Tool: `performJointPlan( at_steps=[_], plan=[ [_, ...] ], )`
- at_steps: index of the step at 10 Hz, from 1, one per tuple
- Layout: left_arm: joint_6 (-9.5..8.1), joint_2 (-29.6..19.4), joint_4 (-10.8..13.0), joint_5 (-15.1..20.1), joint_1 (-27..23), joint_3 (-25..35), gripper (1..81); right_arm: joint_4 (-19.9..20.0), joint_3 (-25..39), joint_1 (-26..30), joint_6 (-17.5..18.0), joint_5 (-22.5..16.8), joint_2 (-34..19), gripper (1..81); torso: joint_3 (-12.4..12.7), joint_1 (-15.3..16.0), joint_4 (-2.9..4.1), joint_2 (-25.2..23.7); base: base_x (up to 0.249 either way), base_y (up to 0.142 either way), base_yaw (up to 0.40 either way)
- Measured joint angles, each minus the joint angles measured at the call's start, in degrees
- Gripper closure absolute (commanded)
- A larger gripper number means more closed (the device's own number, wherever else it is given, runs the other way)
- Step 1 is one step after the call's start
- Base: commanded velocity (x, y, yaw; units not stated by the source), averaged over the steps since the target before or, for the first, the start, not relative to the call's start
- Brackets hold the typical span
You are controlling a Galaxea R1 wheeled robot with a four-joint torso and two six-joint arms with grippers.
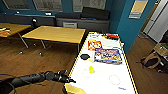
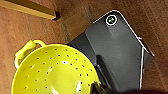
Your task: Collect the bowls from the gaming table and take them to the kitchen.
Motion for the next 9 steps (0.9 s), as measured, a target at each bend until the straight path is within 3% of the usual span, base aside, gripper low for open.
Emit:
performJointPlan(
  at_steps=[2, 6, 9],
  plan=[
    [-0.39, 0.39, -0.22, -2.9, -0.27, -3.61, 1.0, 0.0, -0.05, 0.79, 0.02, -0.63, 0.09, 81.1, 0.0, 0.02, 0.0, 0.0, 0.0, 0.0, 0.0],
    [-0.61, 4.5, -0.41, -1.88, -5.32, -9.68, 1.0, 0.0, -2.73, 2.1, 0.13, -3.15, 2.01, 81.1, -0.02, 0.02, 0.0, 0.05, 0.0, 0.0, 0.0],
    [-0.61, 10.01, -0.38, 3.08, -8.02, -15.41, 1.0, 0.01, -5.14, 2.93, 0.2, -4.51, 3.0, 81.1, -0.05, 0.02, 0.0, 0.07, 0.0, 0.0, 0.0]
  ],
)
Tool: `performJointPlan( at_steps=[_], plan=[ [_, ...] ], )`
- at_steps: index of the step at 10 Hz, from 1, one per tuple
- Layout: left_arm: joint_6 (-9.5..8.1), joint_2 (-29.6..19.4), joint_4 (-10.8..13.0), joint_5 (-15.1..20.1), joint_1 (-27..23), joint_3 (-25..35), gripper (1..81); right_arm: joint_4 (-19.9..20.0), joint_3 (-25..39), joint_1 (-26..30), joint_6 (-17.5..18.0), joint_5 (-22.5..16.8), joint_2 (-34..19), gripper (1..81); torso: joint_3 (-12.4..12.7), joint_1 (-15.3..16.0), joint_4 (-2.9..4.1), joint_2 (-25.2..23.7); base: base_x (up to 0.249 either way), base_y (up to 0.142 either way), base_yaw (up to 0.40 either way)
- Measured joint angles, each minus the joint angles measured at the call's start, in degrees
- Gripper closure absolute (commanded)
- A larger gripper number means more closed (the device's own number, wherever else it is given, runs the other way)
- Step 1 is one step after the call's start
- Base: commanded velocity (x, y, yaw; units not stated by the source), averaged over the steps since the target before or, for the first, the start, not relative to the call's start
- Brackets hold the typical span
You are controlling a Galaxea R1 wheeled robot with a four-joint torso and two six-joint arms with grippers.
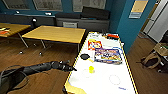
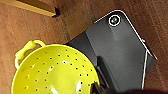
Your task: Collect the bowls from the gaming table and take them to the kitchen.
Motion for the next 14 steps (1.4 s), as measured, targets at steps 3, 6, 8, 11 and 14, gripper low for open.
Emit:
performJointPlan(
  at_steps=[3, 6, 8, 11, 14],
  plan=[
    [-0.24, 5.73, 0.61, 3.83, -2.28, -5.41, 1.0, 0.0, -0.33, 0.16, 0.16, -1.0, 0.33, 81.1, -0.02, 0.02, 0.0, 0.02, 0.0, 0.0, 0.0],
    [-3.15, 12.35, 3.8, 7.0, -2.72, -8.28, 1.0, 0.02, -0.67, 0.29, 0.16, -1.13, 0.48, 81.1, -0.02, 0.02, 0.0, 0.02, 0.0, 0.0, 0.0],
    [-5.78, 14.49, 6.72, 8.27, -3.66, -8.91, 1.0, 0.02, -0.72, 0.77, 0.17, -1.33, 0.48, 81.1, -0.04, 0.02, 0.0, 0.02, 0.0, 0.0, 0.0],
    [-12.53, 18.99, 10.79, 9.89, -3.88, -10.59, 1.0, 0.02, -0.74, 1.07, 0.17, -1.66, 0.48, 81.1, -0.04, 0.05, 0.0, 0.04, 0.0, 0.0, 0.0],
    [-18.52, 19.65, 11.84, 9.89, -5.4, -14.29, 1.0, 0.02, -0.78, 2.08, 0.2, -2.65, 0.63, 81.1, -0.04, 0.05, 0.0, 0.04, 0.0, 0.0, 0.0]
  ],
)
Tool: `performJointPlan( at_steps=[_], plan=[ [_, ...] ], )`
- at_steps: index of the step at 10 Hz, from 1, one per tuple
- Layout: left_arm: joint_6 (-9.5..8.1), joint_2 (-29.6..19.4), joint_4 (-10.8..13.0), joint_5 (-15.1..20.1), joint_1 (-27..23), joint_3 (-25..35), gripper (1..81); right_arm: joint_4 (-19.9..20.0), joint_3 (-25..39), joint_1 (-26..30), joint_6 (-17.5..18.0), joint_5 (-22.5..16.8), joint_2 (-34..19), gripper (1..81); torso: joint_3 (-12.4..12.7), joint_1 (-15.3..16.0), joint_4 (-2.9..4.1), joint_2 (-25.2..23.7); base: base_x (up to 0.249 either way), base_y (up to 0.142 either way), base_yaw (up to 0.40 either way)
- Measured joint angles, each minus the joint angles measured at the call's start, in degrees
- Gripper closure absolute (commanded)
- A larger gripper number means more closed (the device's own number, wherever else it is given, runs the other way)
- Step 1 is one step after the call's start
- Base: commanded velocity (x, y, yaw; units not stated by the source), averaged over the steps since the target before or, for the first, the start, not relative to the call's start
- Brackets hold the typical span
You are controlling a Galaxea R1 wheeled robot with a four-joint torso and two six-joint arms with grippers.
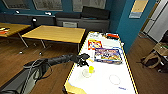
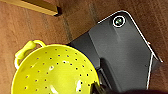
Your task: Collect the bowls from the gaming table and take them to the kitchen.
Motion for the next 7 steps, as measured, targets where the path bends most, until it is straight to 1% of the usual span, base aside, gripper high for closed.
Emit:
performJointPlan(
  at_steps=[1, 3, 5, 6, 7],
  plan=[
    [-1.18, 0.28, 0.28, -0.22, -0.46, -1.29, 1.0, 0.0, -0.11, 0.54, 0.0, -0.04, 0.28, 81.1, 0.0, 0.02, 0.0, 0.0, 0.0, 0.0, 0.0],
    [-1.27, 3.15, 0.39, -0.41, -0.49, -3.8, 1.0, 0.0, -1.23, 0.67, 0.0, -0.61, 1.02, 81.1, 0.0, 0.02, 0.0, 0.0, 0.0, 0.0, 0.0],
    [-1.44, 5.95, 0.52, -0.44, -0.71, -7.8, 1.0, 0.0, -2.89, 0.69, 0.0, -0.89, 1.46, 81.1, -0.02, 0.02, 0.0, 0.0, 0.0, 0.0, 0.0],
    [-1.51, 7.08, 1.1, -0.44, -1.23, -9.51, 1.0, 0.0, -3.11, 0.76, 0.0, -1.05, 1.71, 81.1, -0.4, 0.02, 0.0, 0.0, 0.0, 0.0, 0.0],
    [-1.66, 8.39, 1.68, -0.55, -1.68, -10.25, 1.0, 0.0, -3.11, 0.76, 0.0, -1.08, 1.83, 81.1, -1.44, 0.0, 0.0, 0.0, 0.0, 0.0, 0.0]
  ],
)
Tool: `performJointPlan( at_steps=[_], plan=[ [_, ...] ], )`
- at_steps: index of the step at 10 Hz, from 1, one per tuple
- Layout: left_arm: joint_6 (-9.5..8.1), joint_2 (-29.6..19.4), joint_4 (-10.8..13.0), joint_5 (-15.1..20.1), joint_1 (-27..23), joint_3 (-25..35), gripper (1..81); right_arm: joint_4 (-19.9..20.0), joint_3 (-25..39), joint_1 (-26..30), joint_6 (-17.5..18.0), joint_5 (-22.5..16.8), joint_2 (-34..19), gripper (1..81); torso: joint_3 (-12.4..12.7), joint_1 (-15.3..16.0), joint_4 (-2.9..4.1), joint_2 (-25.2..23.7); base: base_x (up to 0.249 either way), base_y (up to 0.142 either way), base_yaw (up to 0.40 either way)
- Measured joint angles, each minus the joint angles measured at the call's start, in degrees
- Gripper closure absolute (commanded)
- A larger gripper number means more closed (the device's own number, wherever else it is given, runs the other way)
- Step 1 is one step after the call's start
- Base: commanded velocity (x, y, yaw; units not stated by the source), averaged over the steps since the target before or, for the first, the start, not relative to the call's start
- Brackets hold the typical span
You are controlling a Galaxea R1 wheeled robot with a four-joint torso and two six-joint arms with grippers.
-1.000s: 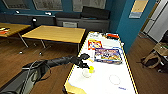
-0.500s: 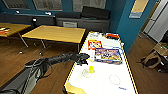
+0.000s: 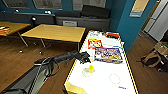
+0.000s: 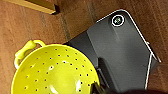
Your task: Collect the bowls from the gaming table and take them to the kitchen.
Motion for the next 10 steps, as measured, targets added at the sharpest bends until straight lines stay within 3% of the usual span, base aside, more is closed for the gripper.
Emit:
performJointPlan(
  at_steps=[3, 7, 10],
  plan=[
    [0.0, 0.88, 0.13, -0.02, 0.59, -0.18, 1.0, -0.02, -0.02, 0.3, 0.0, -0.09, 0.07, 81.1, -4.13, 0.04, 0.0, 0.05, 0.0, 0.0, 0.0],
    [-0.5, 1.89, 0.44, -0.13, 0.23, -0.88, 1.0, -0.06, -0.04, 0.79, 0.0, 0.02, 0.07, 81.1, -4.64, 0.09, 0.0, 0.09, 0.0, 0.0, 0.0],
    [-0.8, 5.42, 0.44, -0.3, -0.02, -6.62, 1.0, -0.04, -0.04, 0.93, 0.02, -0.05, 0.11, 81.1, -4.66, 0.09, 0.0, 0.09, 0.0, 0.0, 0.0]
  ],
)
